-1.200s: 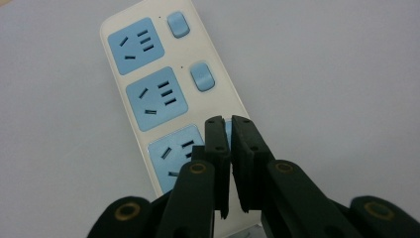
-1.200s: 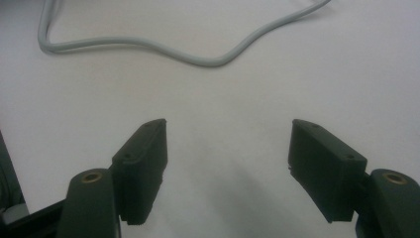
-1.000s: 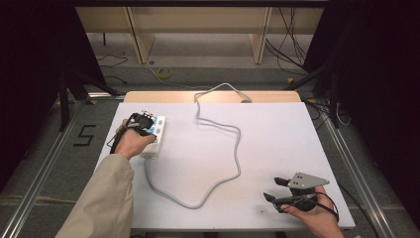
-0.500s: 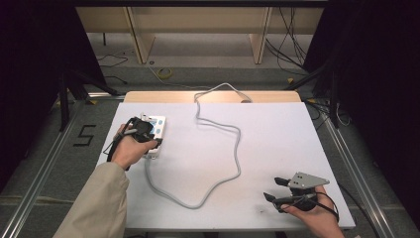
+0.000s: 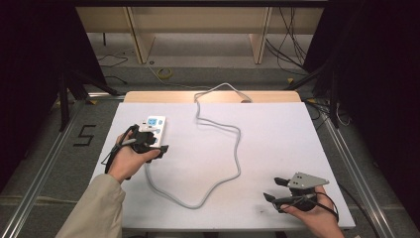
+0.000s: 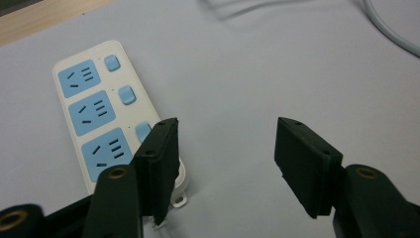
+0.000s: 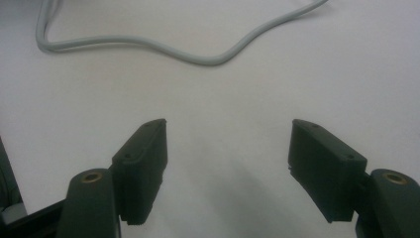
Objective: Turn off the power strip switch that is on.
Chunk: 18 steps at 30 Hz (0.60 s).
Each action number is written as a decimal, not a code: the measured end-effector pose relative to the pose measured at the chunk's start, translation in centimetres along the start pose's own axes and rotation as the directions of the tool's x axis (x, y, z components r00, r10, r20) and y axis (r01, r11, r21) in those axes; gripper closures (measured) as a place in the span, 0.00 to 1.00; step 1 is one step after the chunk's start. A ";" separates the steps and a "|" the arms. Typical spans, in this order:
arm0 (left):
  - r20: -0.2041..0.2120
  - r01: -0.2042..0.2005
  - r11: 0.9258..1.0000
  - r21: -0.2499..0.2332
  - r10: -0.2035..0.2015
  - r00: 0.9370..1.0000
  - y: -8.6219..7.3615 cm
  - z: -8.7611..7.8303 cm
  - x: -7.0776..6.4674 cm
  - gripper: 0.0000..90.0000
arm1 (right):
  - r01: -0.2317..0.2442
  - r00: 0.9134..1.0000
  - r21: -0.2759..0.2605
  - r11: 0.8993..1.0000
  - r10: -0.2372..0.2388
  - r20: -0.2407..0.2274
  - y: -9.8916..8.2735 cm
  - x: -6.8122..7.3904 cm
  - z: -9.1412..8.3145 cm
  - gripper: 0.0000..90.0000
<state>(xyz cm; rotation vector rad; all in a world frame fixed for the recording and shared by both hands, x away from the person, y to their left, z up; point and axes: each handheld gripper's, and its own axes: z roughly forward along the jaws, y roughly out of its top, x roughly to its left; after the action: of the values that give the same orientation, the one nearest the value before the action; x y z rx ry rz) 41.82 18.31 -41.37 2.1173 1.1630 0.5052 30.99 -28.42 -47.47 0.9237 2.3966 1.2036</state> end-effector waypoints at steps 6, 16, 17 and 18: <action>0.028 -0.009 1.000 -0.007 0.009 1.000 -1.1 -0.4 -1.1 0.42 | -0.002 1.000 0.001 1.000 0.002 0.001 0.0 0.0 0.0 0.36; 0.033 -0.053 0.998 -0.036 0.054 0.998 -3.3 -0.7 -2.5 0.35 | 0.000 1.000 0.000 1.000 0.000 0.000 0.0 0.0 0.0 0.36; 0.037 -0.052 0.998 -0.040 0.053 0.998 -3.5 -0.7 -2.6 0.35 | 0.001 1.000 0.001 1.000 -0.001 -0.001 0.0 0.0 0.0 0.36; 0.038 -0.051 0.998 -0.043 0.052 0.998 -3.7 -0.7 -2.7 0.35 | 0.000 1.000 0.001 1.000 0.000 0.000 0.0 0.0 0.0 0.36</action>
<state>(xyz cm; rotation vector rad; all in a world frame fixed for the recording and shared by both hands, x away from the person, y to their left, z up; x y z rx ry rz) 37.76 17.74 -43.52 2.1161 1.0689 0.5048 30.99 -28.41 -47.51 0.9244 2.3970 1.2025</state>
